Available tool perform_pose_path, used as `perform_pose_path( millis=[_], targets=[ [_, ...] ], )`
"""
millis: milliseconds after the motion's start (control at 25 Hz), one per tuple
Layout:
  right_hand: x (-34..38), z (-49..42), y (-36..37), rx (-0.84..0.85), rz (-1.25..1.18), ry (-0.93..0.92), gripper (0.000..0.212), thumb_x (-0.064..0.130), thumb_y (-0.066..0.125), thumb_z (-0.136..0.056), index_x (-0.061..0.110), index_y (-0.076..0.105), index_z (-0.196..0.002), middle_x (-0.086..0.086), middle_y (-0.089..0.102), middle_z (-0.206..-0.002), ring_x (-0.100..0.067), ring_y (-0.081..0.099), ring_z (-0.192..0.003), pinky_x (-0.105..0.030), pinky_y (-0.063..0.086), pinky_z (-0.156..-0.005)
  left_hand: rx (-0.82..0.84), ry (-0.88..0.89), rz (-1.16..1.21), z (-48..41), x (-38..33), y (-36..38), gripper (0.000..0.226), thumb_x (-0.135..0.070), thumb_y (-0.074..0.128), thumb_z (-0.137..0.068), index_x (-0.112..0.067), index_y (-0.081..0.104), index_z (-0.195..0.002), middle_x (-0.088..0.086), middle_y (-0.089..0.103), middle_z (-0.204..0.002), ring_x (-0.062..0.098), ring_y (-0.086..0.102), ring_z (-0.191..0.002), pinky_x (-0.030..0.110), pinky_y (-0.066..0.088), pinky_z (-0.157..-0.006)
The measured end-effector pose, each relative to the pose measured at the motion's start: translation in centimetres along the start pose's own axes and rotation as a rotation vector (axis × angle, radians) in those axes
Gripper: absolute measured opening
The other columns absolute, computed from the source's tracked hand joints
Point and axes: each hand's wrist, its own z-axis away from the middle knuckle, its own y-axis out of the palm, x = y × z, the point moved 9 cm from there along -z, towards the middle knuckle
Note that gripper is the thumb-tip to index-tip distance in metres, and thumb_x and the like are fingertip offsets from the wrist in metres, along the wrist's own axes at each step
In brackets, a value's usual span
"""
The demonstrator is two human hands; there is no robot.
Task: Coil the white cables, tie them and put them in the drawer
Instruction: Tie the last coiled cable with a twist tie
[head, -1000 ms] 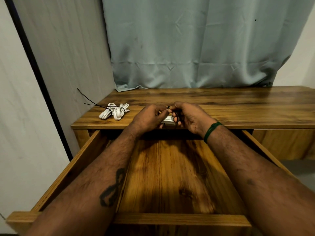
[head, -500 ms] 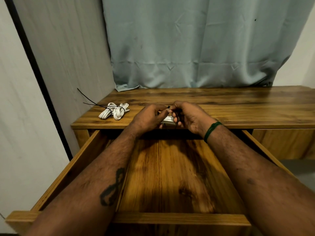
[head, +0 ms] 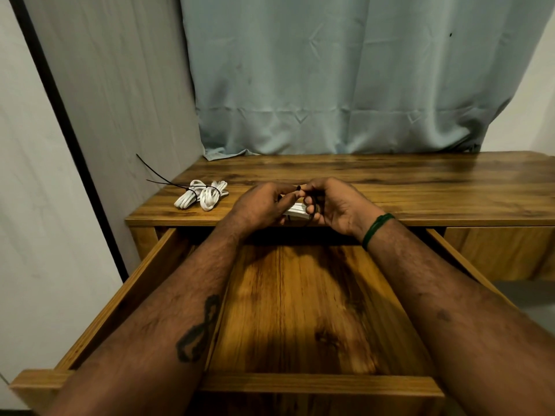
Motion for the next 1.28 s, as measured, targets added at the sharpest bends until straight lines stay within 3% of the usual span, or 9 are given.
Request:
perform_pose_path(
  millis=[120, 320, 600, 720, 880, 1080, 1200, 1280],
  targets=[
    [-0.1, -0.1, -0.3, 0.001, 0.027, 0.012, 0.020, 0.017, 0.054, -0.095, 0.015, 0.060, -0.076, 0.004, 0.049, -0.058, -0.005, 0.047, -0.041, -0.015, 0.034, -0.037, 0.009, 0.038, 0.009, -0.1, -0.4, 0.3, 0.024, -0.053, 0.046, -0.101, -0.050, 0.062, -0.084, -0.009, 0.071, -0.071, 0.005, 0.066, -0.061, 0.026, 0.043, -0.059],
    [0.1, -0.8, -0.7, -0.083, 0.045, -0.086, 0.017, 0.020, 0.070, -0.092, 0.007, 0.065, -0.081, -0.002, 0.059, -0.059, -0.011, 0.055, -0.048, -0.019, 0.042, -0.039, 0.026, 0.028, -0.028, -0.2, -0.3, 0.2, 0.024, -0.046, 0.046, -0.102, -0.042, 0.069, -0.108, -0.007, 0.075, -0.081, 0.007, 0.068, -0.070, 0.028, 0.052, -0.067],
    [1.3, 0.1, -1.4, -0.120, 0.086, -0.170, 0.003, 0.000, 0.061, -0.094, 0.002, 0.063, -0.094, -0.013, 0.062, -0.065, -0.018, 0.059, -0.049, -0.021, 0.042, -0.037, 0.141, 0.015, -0.004, -0.1, -1.0, 1.4, 0.020, -0.041, 0.048, -0.103, -0.043, 0.062, -0.088, -0.005, 0.073, -0.074, 0.003, 0.067, -0.057, 0.027, 0.049, -0.060],
    [1.2, 0.1, -1.5, -0.113, 0.157, -0.127, 0.008, 0.003, 0.058, -0.096, 0.004, 0.062, -0.089, -0.013, 0.062, -0.065, -0.020, 0.058, -0.054, -0.020, 0.042, -0.039, 0.157, 0.015, -0.031, -0.1, -1.3, 1.6, 0.025, -0.043, 0.049, -0.102, -0.044, 0.062, -0.081, -0.003, 0.073, -0.071, 0.001, 0.066, -0.054, 0.024, 0.041, -0.057],
    [1.1, -0.3, -3.3, -0.157, 0.281, -0.051, 0.009, 0.001, 0.062, -0.093, 0.003, 0.062, -0.084, -0.012, 0.060, -0.064, -0.017, 0.053, -0.050, -0.022, 0.042, -0.043, 0.205, 0.015, -0.048, 0.0, -1.8, 2.5, 0.025, -0.047, 0.049, -0.102, -0.036, 0.071, -0.099, -0.004, 0.071, -0.061, 0.000, 0.063, -0.053, 0.025, 0.038, -0.057],
    [0.5, -0.2, -4.6, -0.072, 0.247, 0.067, 0.025, 0.010, 0.054, -0.100, 0.007, 0.056, -0.075, -0.005, 0.053, -0.065, -0.009, 0.045, -0.053, -0.017, 0.040, -0.038, 0.261, 0.024, -0.016, 0.0, -3.3, 3.3, 0.026, -0.048, 0.049, -0.102, -0.035, 0.071, -0.099, -0.004, 0.071, -0.060, 0.003, 0.064, -0.053, 0.026, 0.042, -0.059],
    [1.8, -0.1, -4.7, -0.109, 0.346, -0.087, 0.024, 0.006, 0.056, -0.099, 0.005, 0.059, -0.075, -0.009, 0.056, -0.064, -0.016, 0.051, -0.055, -0.023, 0.047, -0.048, 0.298, 0.008, -0.017, 0.2, -3.4, 4.0, 0.029, -0.052, 0.048, -0.102, -0.037, 0.071, -0.111, -0.003, 0.072, -0.062, 0.001, 0.062, -0.053, 0.026, 0.041, -0.060],
    [2.8, -0.1, -4.5, -0.183, 0.330, -0.203, 0.023, 0.008, 0.055, -0.099, 0.006, 0.059, -0.077, -0.009, 0.058, -0.063, -0.019, 0.054, -0.053, -0.028, 0.048, -0.051, 0.282, 0.007, 0.025, 0.2, -3.6, 3.7, 0.029, -0.051, 0.047, -0.103, -0.037, 0.071, -0.108, 0.000, 0.072, -0.063, 0.002, 0.058, -0.051, 0.026, 0.040, -0.058]
  ],
)
